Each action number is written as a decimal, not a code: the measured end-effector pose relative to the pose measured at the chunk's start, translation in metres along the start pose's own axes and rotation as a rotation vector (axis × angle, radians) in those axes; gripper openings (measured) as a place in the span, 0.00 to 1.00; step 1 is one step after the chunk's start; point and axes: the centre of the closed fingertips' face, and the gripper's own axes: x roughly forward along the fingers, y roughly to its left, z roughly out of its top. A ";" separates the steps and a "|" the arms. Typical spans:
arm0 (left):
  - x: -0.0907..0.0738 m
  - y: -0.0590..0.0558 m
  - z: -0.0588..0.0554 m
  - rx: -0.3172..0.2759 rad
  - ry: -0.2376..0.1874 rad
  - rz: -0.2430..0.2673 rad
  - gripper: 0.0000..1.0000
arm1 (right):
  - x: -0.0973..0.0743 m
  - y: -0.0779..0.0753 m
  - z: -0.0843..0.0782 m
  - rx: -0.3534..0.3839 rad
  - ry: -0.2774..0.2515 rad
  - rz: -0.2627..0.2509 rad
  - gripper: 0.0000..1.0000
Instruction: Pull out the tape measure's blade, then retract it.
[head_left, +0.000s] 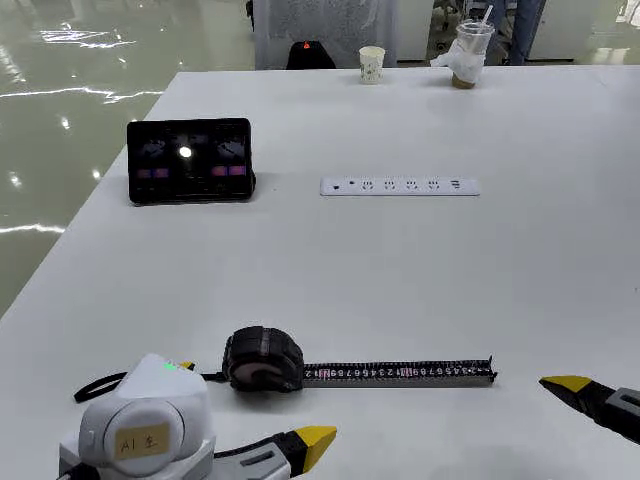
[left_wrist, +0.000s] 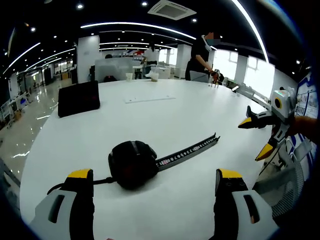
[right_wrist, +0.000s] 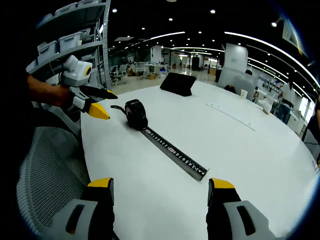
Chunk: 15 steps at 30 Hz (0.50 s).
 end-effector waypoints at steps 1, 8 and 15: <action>0.001 0.001 0.001 0.000 -0.001 0.003 0.99 | 0.000 -0.001 0.000 -0.008 0.001 0.004 0.75; 0.014 0.009 0.010 -0.016 -0.012 0.022 0.98 | 0.004 -0.015 -0.001 -0.051 0.022 0.024 0.70; 0.025 0.013 0.013 -0.033 -0.013 0.033 0.97 | 0.007 -0.028 0.001 -0.092 0.026 0.037 0.65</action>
